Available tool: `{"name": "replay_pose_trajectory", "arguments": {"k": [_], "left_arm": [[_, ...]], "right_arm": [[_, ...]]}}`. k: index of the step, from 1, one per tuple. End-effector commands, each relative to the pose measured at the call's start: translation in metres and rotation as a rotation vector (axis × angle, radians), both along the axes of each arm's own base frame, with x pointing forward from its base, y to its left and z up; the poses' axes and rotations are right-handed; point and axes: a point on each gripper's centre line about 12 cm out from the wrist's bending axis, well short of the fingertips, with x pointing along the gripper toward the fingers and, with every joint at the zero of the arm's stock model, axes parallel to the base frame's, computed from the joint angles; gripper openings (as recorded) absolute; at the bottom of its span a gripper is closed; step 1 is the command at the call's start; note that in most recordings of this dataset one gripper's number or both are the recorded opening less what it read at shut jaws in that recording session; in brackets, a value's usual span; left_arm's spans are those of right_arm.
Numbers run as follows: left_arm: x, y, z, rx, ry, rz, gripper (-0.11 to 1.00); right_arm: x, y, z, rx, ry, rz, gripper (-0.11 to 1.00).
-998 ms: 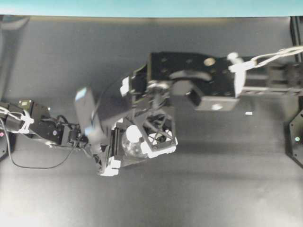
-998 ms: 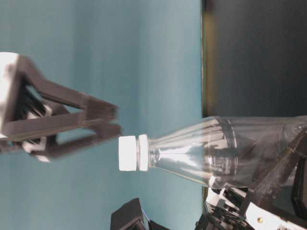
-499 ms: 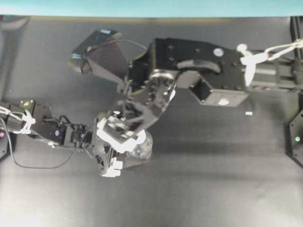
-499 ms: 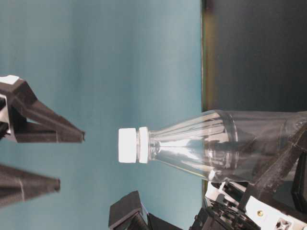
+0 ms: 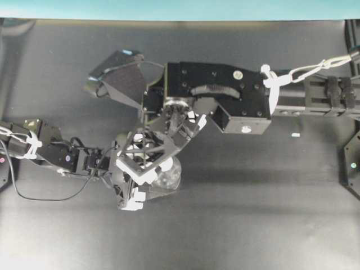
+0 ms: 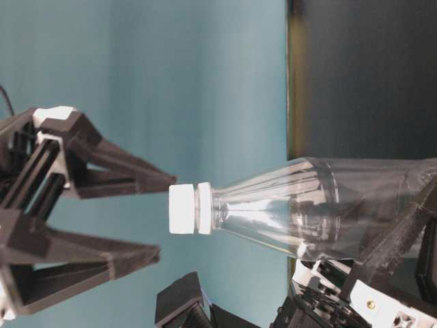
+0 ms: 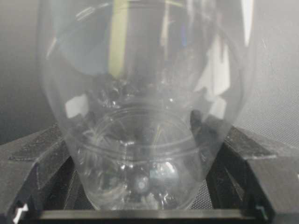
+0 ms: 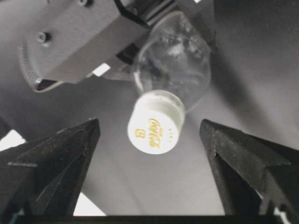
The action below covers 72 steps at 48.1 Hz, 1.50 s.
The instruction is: Open the bottle cap by holding the bottle with the left arm and twisting the cap with the right arm.
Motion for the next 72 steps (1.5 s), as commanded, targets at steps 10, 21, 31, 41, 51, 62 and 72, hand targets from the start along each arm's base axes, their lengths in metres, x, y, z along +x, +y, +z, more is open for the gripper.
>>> {"name": "replay_pose_trajectory", "arguments": {"k": [10, 21, 31, 41, 51, 62, 72], "left_arm": [[0.000, -0.003, -0.001, 0.001, 0.005, -0.009, 0.82], [0.001, -0.003, -0.001, 0.001, 0.003, -0.009, 0.82], [0.000, -0.003, -0.001, -0.001, 0.005, -0.007, 0.82], [0.000, -0.003, -0.001, 0.000, 0.006, -0.009, 0.82], [0.000, -0.003, -0.001, 0.001, 0.006, -0.009, 0.82], [-0.001, -0.005, -0.002, 0.001, 0.009, -0.016, 0.82], [0.000, -0.012, 0.001, 0.001, 0.002, -0.034, 0.82]], "right_arm": [[-0.006, 0.010, -0.008, -0.003, 0.029, 0.020, 0.82], [-0.007, 0.011, -0.010, -0.007, 0.024, 0.042, 0.66], [-0.007, 0.014, -0.011, -0.012, 0.017, 0.104, 0.36], [-0.008, 0.016, -0.011, -0.024, 0.014, 0.175, 0.36], [-0.010, 0.020, -0.011, -0.062, -0.013, 0.413, 0.36], [-0.010, 0.026, -0.011, -0.106, -0.063, 0.683, 0.36], [-0.008, 0.034, -0.008, -0.169, -0.150, 0.962, 0.36]]}}
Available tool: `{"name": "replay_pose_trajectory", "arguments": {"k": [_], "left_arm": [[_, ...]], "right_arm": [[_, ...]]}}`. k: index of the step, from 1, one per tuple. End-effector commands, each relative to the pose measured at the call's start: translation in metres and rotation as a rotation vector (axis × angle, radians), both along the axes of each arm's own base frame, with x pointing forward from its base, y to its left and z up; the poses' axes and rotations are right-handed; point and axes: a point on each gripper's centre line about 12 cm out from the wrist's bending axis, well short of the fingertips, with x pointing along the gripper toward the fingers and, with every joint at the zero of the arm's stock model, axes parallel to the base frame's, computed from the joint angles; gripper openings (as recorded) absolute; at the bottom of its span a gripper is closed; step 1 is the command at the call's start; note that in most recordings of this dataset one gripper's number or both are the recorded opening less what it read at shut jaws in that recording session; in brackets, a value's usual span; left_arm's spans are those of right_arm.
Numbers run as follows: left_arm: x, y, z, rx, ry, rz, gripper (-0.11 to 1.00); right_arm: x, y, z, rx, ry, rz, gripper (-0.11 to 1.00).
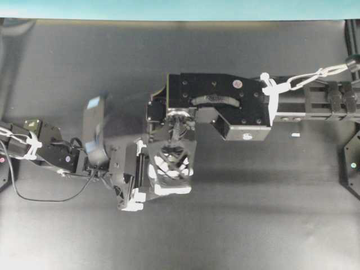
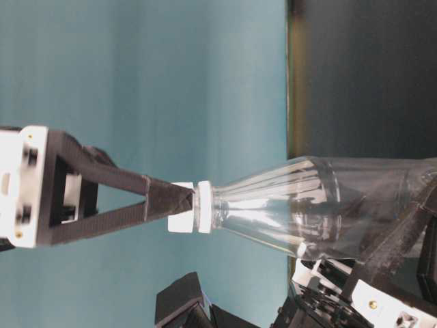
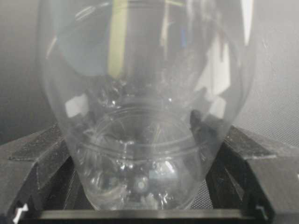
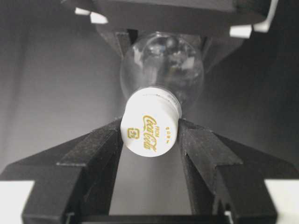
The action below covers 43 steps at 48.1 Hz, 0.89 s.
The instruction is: Open the bottle cap by holding the bottle with the left arm and twisting the cap with the right arm.
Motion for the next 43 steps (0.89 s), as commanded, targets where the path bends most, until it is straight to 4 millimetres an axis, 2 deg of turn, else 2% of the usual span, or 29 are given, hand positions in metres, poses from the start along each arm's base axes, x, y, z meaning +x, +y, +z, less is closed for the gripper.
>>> {"name": "replay_pose_trajectory", "arguments": {"k": [1, 31, 43], "left_arm": [[0.000, -0.008, 0.002, 0.001, -0.002, -0.025, 0.82], [-0.003, -0.012, -0.002, 0.006, 0.041, -0.033, 0.82], [-0.002, -0.012, -0.002, 0.007, 0.038, -0.035, 0.82]], "right_arm": [[-0.001, 0.026, 0.006, -0.010, -0.047, 0.137, 0.36], [-0.013, 0.021, 0.006, -0.114, -0.136, 0.714, 0.36], [-0.013, 0.014, 0.006, -0.118, -0.137, 0.720, 0.36]]}}
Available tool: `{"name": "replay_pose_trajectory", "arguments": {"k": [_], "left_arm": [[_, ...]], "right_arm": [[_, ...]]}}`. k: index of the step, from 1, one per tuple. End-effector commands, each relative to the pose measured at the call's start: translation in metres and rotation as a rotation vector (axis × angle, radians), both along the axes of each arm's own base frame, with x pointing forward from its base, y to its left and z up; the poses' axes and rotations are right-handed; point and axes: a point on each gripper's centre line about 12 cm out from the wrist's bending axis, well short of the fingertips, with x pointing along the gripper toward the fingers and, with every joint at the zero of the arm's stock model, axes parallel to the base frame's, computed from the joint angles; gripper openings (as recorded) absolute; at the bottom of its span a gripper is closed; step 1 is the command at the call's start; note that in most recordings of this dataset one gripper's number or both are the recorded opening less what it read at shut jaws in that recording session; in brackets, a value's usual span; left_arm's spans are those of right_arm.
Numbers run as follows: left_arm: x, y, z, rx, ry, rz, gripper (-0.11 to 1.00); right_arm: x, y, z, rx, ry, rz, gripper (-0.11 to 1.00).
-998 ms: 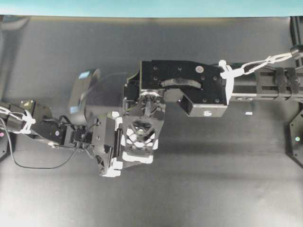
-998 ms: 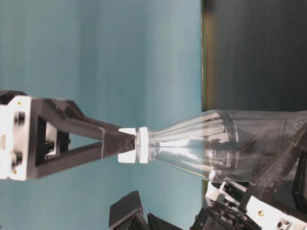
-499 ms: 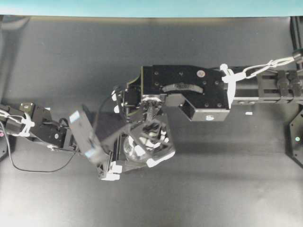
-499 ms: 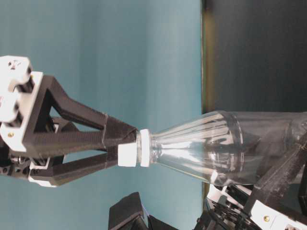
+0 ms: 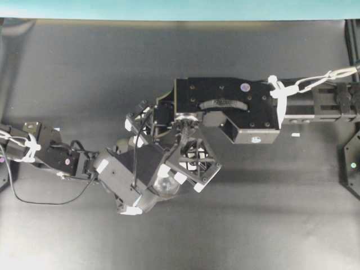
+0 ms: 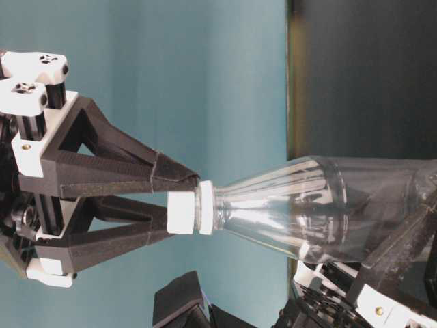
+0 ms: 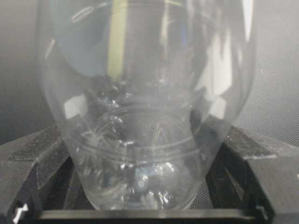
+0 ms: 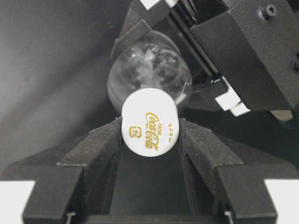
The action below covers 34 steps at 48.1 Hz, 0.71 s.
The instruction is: Open the bottle cap by holding the bottle with the left arm and twisting the cap with the right arm.
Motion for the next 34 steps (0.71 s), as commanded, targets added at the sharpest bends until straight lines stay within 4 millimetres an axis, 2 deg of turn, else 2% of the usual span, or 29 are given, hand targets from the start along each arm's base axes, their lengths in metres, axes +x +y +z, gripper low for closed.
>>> {"name": "replay_pose_trajectory", "arguments": {"k": [1, 30, 32, 34], "left_arm": [[-0.001, -0.006, -0.002, 0.003, 0.012, -0.018, 0.82], [-0.002, -0.006, -0.002, 0.003, 0.014, -0.018, 0.82], [-0.002, -0.006, -0.002, 0.003, 0.015, -0.018, 0.82], [-0.002, -0.006, -0.002, 0.003, 0.015, -0.018, 0.82]], "right_arm": [[-0.003, 0.011, 0.006, -0.003, -0.013, 0.037, 0.36], [-0.003, 0.000, 0.005, 0.000, -0.015, 0.000, 0.37], [-0.003, 0.000, 0.007, 0.001, -0.021, -0.005, 0.43], [-0.003, 0.000, 0.007, 0.002, -0.025, -0.010, 0.54]]}}
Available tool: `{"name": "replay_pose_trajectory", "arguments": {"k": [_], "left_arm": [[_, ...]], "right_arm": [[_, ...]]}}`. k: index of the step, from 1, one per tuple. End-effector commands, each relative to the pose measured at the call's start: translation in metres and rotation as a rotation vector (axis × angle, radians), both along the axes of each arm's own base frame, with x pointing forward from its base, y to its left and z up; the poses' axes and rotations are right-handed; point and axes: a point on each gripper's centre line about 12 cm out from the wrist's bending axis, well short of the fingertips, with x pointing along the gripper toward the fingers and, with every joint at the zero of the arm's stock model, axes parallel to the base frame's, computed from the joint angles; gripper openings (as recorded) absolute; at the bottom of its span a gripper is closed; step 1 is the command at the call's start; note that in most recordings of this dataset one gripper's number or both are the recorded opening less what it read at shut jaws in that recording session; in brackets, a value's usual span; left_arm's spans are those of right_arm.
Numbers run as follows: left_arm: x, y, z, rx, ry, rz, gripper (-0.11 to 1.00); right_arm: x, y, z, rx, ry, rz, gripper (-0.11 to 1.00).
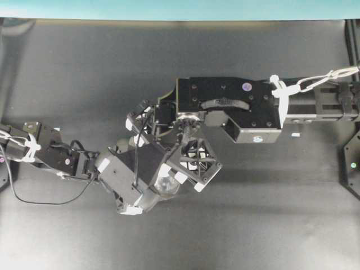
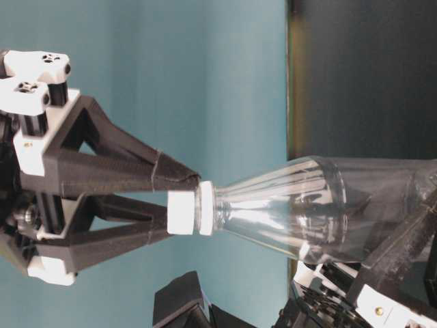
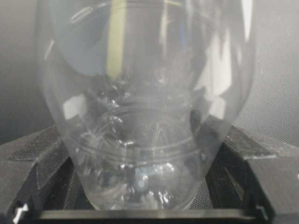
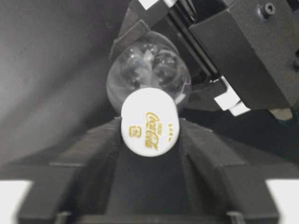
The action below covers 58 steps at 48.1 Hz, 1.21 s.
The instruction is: Open the bottle cap by holding the bottle with the left arm and twisting the cap with the right arm.
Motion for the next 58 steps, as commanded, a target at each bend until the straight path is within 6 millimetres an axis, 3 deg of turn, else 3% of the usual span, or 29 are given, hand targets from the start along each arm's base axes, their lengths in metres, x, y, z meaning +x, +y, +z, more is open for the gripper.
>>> {"name": "replay_pose_trajectory", "arguments": {"k": [1, 4, 7, 15, 23, 42, 47, 58], "left_arm": [[-0.002, -0.006, -0.003, 0.003, 0.015, -0.018, 0.82], [-0.002, -0.006, -0.003, 0.002, 0.017, -0.017, 0.82], [-0.003, -0.006, -0.004, 0.002, 0.018, -0.017, 0.82], [-0.005, -0.005, -0.007, 0.006, 0.040, -0.017, 0.82], [-0.006, -0.005, -0.007, 0.006, 0.049, -0.016, 0.82], [-0.007, -0.005, -0.010, 0.011, 0.076, -0.016, 0.82], [-0.008, -0.005, -0.010, 0.009, 0.078, -0.016, 0.82], [-0.008, -0.005, -0.010, 0.010, 0.079, -0.016, 0.82]], "right_arm": [[-0.001, 0.004, 0.010, 0.008, -0.036, -0.005, 0.60], [-0.001, 0.004, 0.012, 0.012, -0.048, -0.017, 0.75], [0.000, 0.003, 0.017, 0.018, -0.071, -0.038, 0.83], [-0.005, -0.006, 0.029, 0.035, -0.091, -0.123, 0.81], [-0.027, -0.018, 0.046, 0.057, -0.100, -0.230, 0.81], [-0.081, -0.022, 0.115, 0.231, -0.317, -0.551, 0.81], [-0.089, -0.017, 0.114, 0.295, -0.364, -0.630, 0.80], [-0.105, -0.010, 0.089, 0.400, -0.443, -0.732, 0.80]]}}
